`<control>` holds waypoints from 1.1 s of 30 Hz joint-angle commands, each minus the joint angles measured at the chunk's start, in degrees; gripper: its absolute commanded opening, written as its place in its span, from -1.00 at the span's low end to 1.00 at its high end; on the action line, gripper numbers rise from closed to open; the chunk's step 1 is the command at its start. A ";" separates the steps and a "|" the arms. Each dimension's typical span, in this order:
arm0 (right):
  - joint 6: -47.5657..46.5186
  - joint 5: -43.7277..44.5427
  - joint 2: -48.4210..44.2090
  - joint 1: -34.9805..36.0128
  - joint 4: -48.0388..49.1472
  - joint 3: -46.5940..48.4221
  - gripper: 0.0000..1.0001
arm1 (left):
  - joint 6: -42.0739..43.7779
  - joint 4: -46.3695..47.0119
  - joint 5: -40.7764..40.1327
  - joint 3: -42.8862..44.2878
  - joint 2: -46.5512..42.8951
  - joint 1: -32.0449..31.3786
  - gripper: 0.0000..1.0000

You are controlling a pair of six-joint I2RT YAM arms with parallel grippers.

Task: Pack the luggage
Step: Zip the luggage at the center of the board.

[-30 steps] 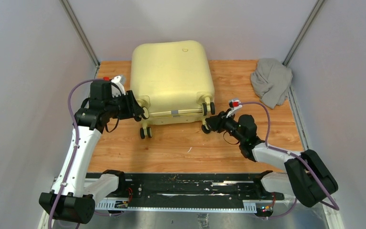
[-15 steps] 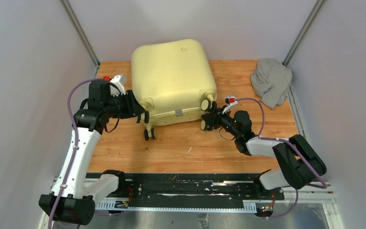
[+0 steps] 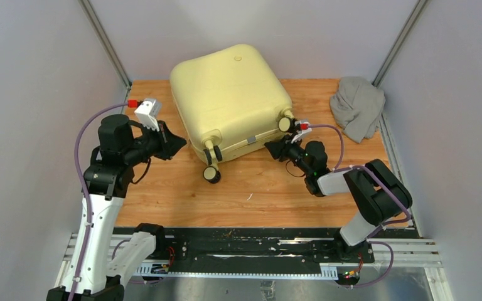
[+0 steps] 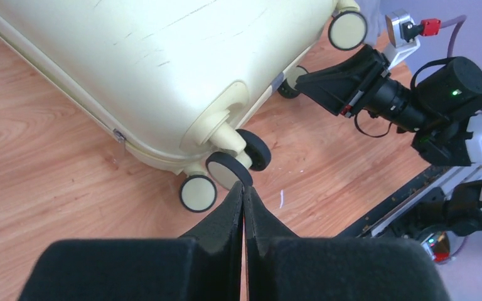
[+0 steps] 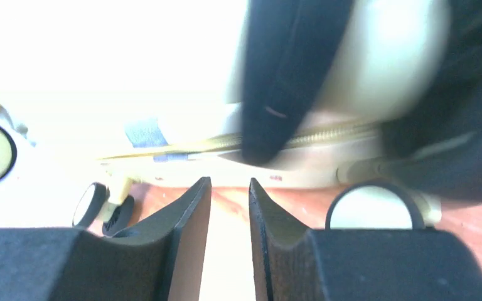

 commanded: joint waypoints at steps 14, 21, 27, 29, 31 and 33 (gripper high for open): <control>-0.21 4.47 -19.18 -4.31 -20.98 -12.95 -0.21 | 93.66 -12.59 -8.94 4.04 10.78 -24.88 0.47; 1.78 -2.49 -21.87 -12.69 -20.85 -13.00 -0.19 | 121.76 -15.98 -17.86 1.62 16.32 -28.88 0.53; 3.01 -10.65 -19.93 -17.57 -19.85 -9.90 -0.18 | 129.77 -17.22 -21.79 3.45 22.77 -29.59 0.53; 2.65 -11.61 -18.80 -18.00 -19.45 -8.75 -0.18 | 128.72 -17.23 -22.33 4.94 24.77 -30.70 0.50; 2.07 -12.17 -17.28 -18.44 -17.99 -7.90 -0.18 | 128.75 -17.15 -23.07 5.01 25.86 -31.96 0.45; 1.81 -12.34 -15.15 -18.69 -16.17 -6.74 -0.18 | 128.41 -17.06 -23.98 4.45 26.50 -32.97 0.37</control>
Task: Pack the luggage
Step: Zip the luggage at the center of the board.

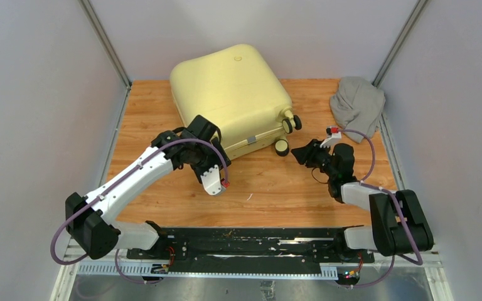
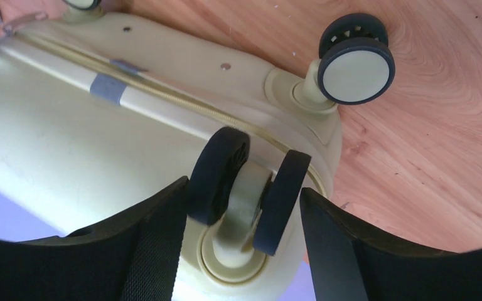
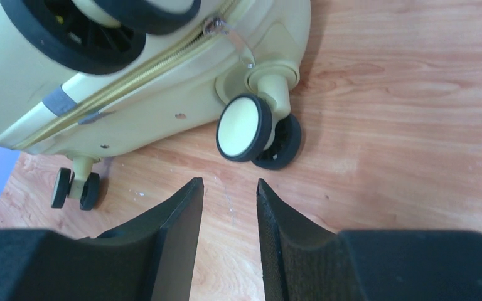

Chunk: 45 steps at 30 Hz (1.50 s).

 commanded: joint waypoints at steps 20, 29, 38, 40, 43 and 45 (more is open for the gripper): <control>11.99 -23.40 36.02 -7.61 43.51 17.47 0.54 | -4.33 -0.65 -5.92 4.16 -4.08 -4.12 -0.93; 12.30 -25.18 37.96 -6.05 43.73 19.84 0.10 | -6.79 -0.48 -5.38 4.36 -5.17 -4.12 -0.96; 11.83 -25.11 39.00 -3.09 43.28 21.52 -0.11 | -9.06 0.57 -5.44 5.61 -4.75 -4.12 -1.00; 11.27 -24.73 39.26 -2.62 43.28 21.23 -0.21 | -9.67 0.57 -5.46 6.36 -4.55 -4.12 -1.00; 10.61 -23.94 39.27 -2.20 43.36 20.98 -0.37 | -10.79 0.57 -5.40 7.60 -4.22 -4.12 -1.00; 10.51 -23.65 39.10 -1.82 43.37 21.06 -0.47 | -11.44 0.57 -5.14 8.41 -4.05 -4.12 -1.00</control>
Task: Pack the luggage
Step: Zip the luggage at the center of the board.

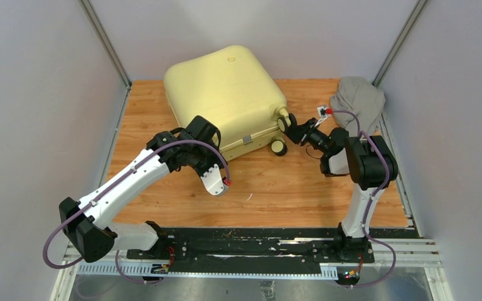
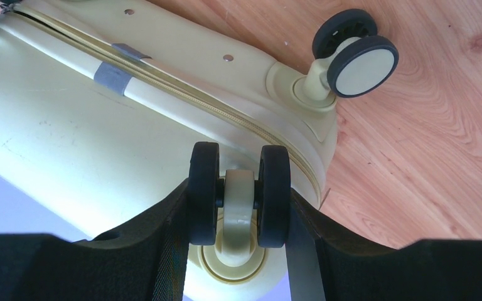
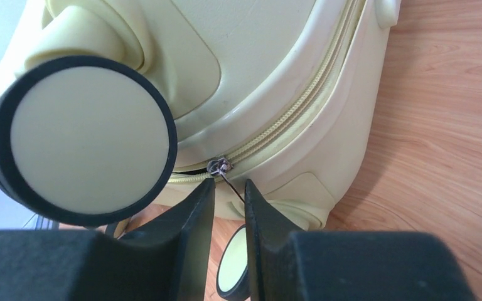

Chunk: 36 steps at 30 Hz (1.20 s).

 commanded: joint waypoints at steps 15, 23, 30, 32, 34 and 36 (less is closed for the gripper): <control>-6.46 7.51 -2.23 4.25 2.51 -4.09 -0.93 | -5.77 3.74 0.35 7.02 -3.00 -0.51 -1.00; -9.33 11.81 -5.87 4.78 2.22 -6.44 -1.00 | -6.73 3.74 0.78 6.65 -3.81 -0.51 -1.00; -18.74 16.16 -13.97 8.09 -4.90 -11.55 -1.00 | -8.19 3.83 1.31 7.25 -3.37 -0.51 -1.00; -21.23 16.92 -15.65 9.53 -7.61 -11.99 -1.00 | -8.53 3.83 1.47 7.79 -3.22 -0.51 -1.00; -22.62 17.44 -16.81 10.62 -9.28 -12.26 -1.00 | -9.05 3.83 1.93 8.53 -3.00 -0.51 -1.00; -23.00 17.77 -17.06 10.98 -9.58 -12.42 -1.00 | -9.24 3.83 2.27 9.04 -2.99 -0.51 -1.00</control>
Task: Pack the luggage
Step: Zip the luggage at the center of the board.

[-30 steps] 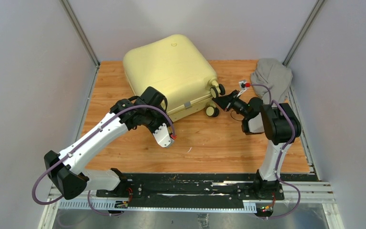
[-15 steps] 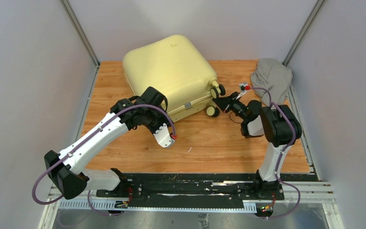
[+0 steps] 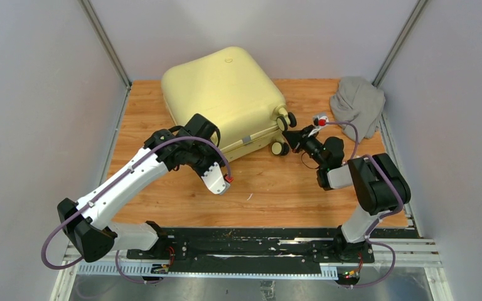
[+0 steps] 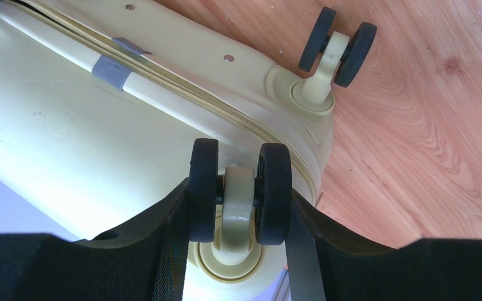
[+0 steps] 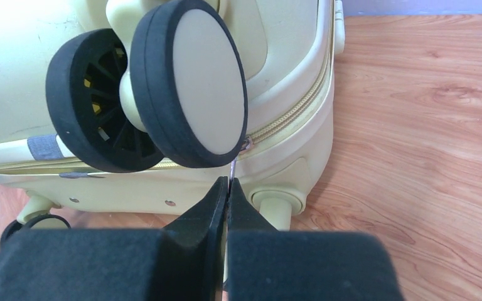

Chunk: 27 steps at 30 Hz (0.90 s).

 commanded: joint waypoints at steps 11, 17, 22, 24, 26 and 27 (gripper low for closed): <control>-6.99 -3.37 -3.79 11.08 -7.29 0.11 -1.00 | -4.13 7.57 2.35 6.13 -2.96 -0.50 -1.00; -8.46 -2.28 -6.94 17.21 -9.10 -1.33 -1.00 | -4.48 9.21 2.15 5.85 -2.35 -0.73 -1.00; -8.22 -1.64 -8.72 20.38 -8.75 -2.43 -1.00 | -4.55 10.86 2.13 5.35 -2.39 -1.06 -1.00; -7.84 -1.07 -9.54 21.32 -8.19 -2.97 -1.00 | -4.89 11.36 2.12 5.19 -2.53 -1.25 -1.00; -6.96 -0.52 -10.66 21.89 -6.40 -3.94 -1.00 | -5.24 11.87 1.98 4.96 -2.66 -1.47 -1.00; -6.29 -0.69 -11.07 21.93 -5.41 -4.42 -1.00 | -5.38 12.20 1.87 4.84 -2.69 -1.52 -1.00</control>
